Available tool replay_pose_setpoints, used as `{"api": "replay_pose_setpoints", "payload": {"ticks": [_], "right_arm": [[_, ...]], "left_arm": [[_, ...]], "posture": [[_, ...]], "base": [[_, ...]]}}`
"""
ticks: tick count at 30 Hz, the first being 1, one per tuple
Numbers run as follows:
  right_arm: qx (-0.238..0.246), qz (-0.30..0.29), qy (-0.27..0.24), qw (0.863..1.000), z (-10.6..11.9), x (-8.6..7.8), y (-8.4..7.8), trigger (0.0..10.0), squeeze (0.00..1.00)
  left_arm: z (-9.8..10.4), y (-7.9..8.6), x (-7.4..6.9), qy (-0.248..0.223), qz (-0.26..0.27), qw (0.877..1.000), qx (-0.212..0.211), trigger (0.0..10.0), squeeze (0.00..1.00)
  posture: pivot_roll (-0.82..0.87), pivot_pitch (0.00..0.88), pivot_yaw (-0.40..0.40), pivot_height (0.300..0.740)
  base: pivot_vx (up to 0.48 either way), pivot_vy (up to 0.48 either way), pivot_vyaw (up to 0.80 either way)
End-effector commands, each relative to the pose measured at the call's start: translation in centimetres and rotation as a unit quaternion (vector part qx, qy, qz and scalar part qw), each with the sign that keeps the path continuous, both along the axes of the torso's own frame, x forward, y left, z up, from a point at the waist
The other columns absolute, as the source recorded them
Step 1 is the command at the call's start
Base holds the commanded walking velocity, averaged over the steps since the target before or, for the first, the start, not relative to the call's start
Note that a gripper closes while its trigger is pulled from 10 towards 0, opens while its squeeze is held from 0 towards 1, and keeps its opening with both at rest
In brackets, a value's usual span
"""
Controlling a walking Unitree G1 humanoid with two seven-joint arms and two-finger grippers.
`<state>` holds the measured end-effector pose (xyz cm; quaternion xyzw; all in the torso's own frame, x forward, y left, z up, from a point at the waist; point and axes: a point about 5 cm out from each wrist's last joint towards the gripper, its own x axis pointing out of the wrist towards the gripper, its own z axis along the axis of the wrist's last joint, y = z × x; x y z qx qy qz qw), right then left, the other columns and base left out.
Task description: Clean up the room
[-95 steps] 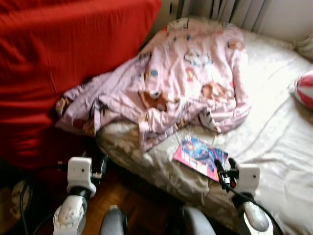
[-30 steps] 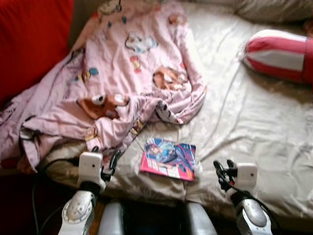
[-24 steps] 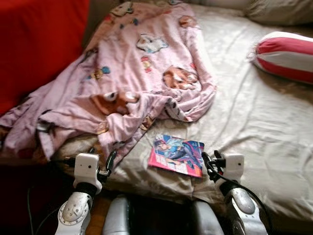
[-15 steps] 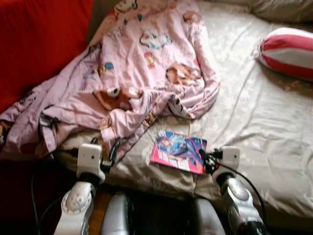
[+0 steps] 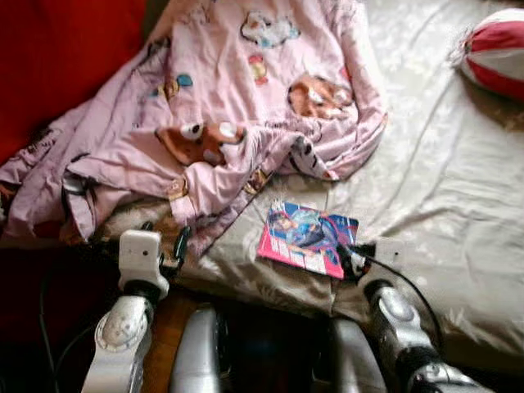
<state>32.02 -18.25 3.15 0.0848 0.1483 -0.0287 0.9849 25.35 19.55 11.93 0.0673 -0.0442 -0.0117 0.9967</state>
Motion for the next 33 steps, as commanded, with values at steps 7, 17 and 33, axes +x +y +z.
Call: {"api": "replay_pose_setpoints", "payload": {"ticks": [7,17,33], "right_arm": [[0.015,-0.027,0.012,0.999,-0.6,-0.4,-0.5,10.0,0.00],[0.028,-0.040,0.025,0.999,-0.8,-0.4,-0.5,10.0,0.00],[0.061,-0.057,0.025,0.996,-0.4,0.1,-0.5,0.7,0.00]], "left_arm": [[-0.6,0.9,-1.6,0.030,0.011,0.999,0.005,10.0,0.00],[-0.4,1.0,-2.1,0.036,0.012,0.999,0.015,10.0,0.00],[-0.1,1.2,-2.2,0.041,0.007,0.999,0.034,10.0,0.00]], "posture": [[0.22,0.408,0.002,0.622],[0.24,0.405,0.011,0.622],[0.27,0.415,0.033,0.622]], "base": [[0.000,0.000,0.00],[0.000,0.000,0.00],[0.000,0.000,0.00]]}}
